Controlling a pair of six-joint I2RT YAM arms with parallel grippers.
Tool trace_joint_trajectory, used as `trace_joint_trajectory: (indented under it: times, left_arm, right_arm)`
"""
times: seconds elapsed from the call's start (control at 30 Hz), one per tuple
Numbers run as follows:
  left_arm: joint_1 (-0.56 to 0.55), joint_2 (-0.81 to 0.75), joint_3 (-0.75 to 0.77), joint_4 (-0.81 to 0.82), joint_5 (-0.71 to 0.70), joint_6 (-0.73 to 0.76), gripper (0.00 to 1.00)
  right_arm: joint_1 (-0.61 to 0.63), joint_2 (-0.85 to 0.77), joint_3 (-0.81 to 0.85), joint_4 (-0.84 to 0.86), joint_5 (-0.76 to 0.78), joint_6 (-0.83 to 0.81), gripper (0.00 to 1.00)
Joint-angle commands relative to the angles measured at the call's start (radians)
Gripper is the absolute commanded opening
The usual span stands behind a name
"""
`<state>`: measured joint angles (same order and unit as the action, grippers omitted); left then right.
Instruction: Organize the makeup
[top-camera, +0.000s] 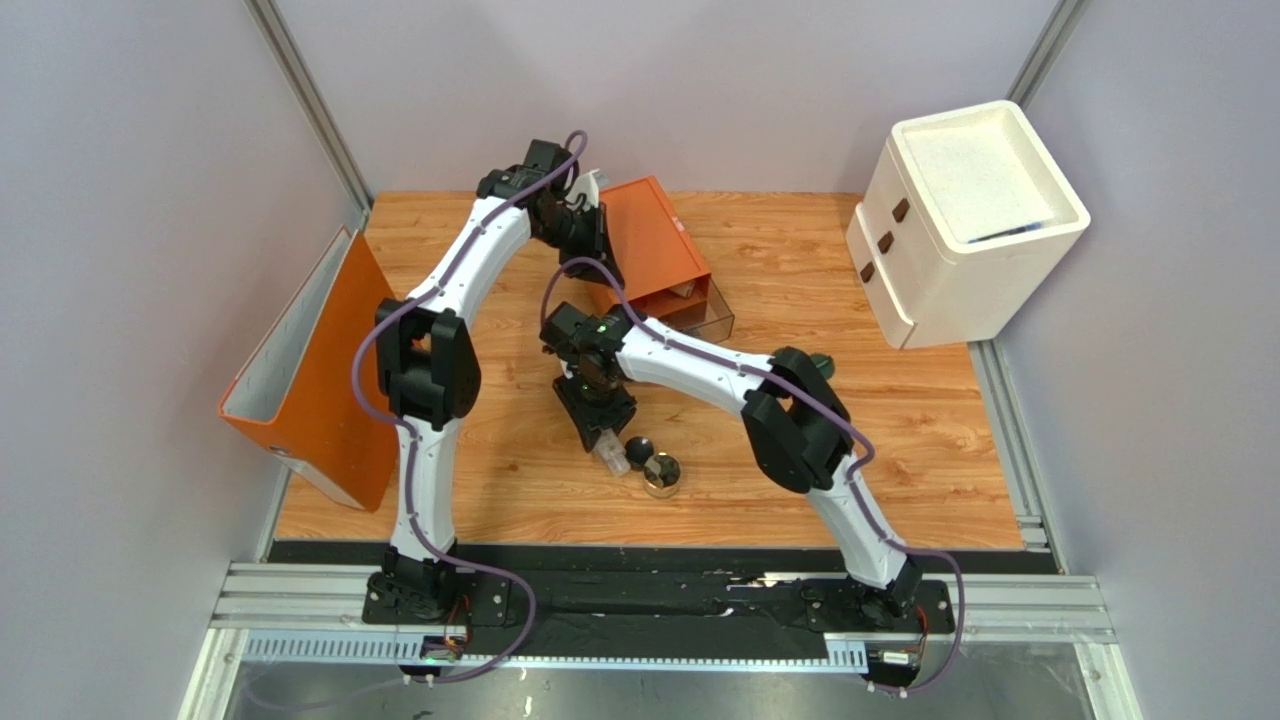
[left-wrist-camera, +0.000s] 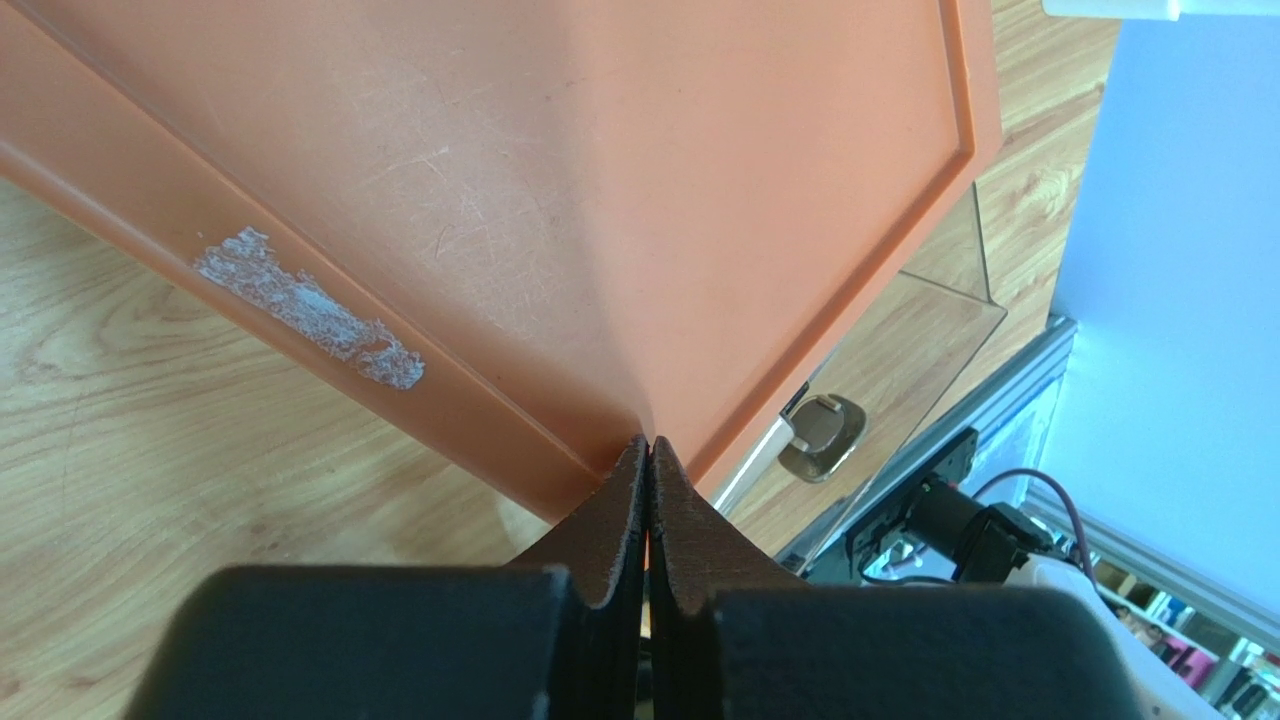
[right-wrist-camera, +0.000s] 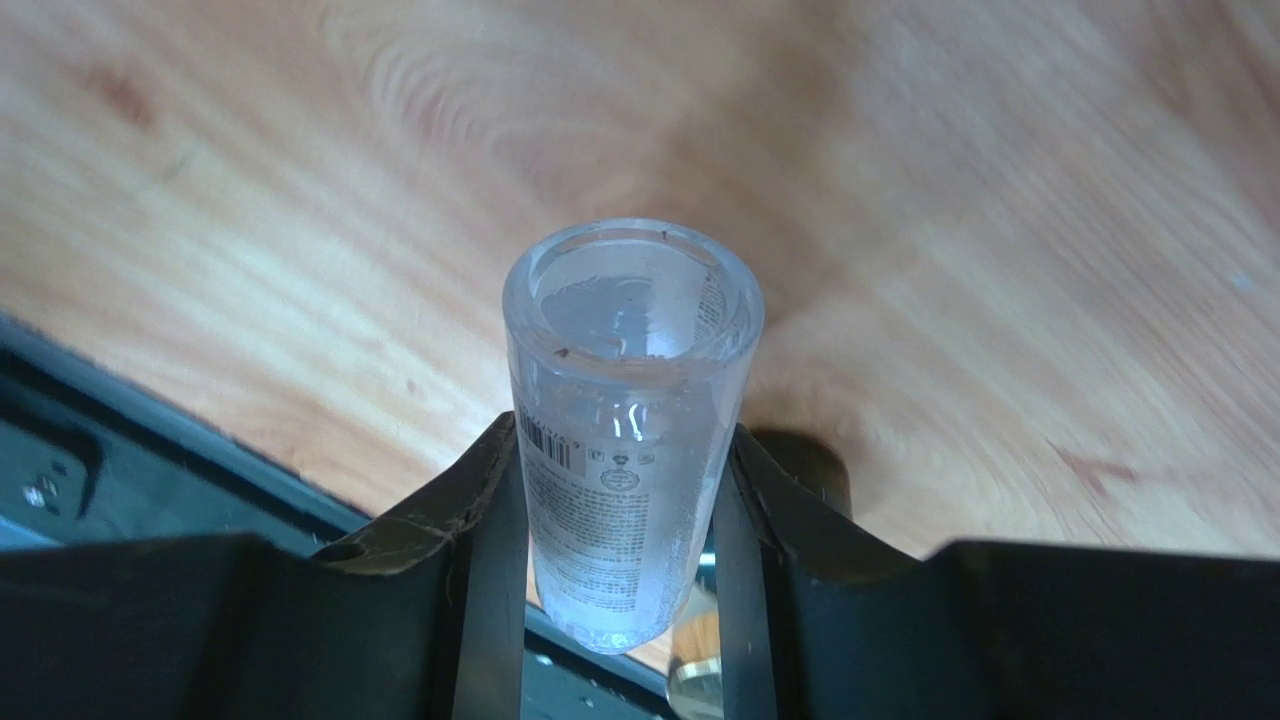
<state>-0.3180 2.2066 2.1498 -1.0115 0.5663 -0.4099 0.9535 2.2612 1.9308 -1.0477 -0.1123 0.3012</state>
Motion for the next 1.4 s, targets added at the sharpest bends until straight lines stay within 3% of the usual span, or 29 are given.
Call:
trace_joint_trajectory:
  times: [0.0, 0.23, 0.43, 0.53, 0.7, 0.97, 1.37]
  left_arm:
    - [0.005, 0.051, -0.016, -0.104, -0.117, 0.063, 0.0]
    - [0.005, 0.056, -0.002, -0.098, -0.115, 0.063, 0.0]
    - [0.005, 0.07, 0.015, -0.104, -0.109, 0.062, 0.0]
    - [0.005, 0.071, 0.015, -0.104, -0.109, 0.062, 0.0]
    - [0.005, 0.071, 0.025, -0.105, -0.111, 0.072, 0.0]
    - [0.005, 0.074, 0.038, -0.118, -0.111, 0.071, 0.0]
    - [0.005, 0.058, 0.025, -0.114, -0.111, 0.074, 0.0]
  right_arm:
    - [0.017, -0.17, -0.082, 0.026, 0.014, -0.08, 0.0]
    - [0.021, -0.441, -0.237, 0.139, 0.065, -0.065, 0.0]
    - [-0.001, -0.571, -0.243, 0.288, 0.109, 0.027, 0.0]
    - [-0.085, -0.623, -0.259, 0.389, 0.06, 0.174, 0.0]
    - [-0.28, -0.751, -0.429, 0.668, 0.01, 0.505, 0.0]
    - [-0.397, -0.737, -0.512, 0.767, 0.066, 0.648, 0.0]
    - [-0.398, -0.58, -0.536, 0.769, 0.026, 0.739, 0.02]
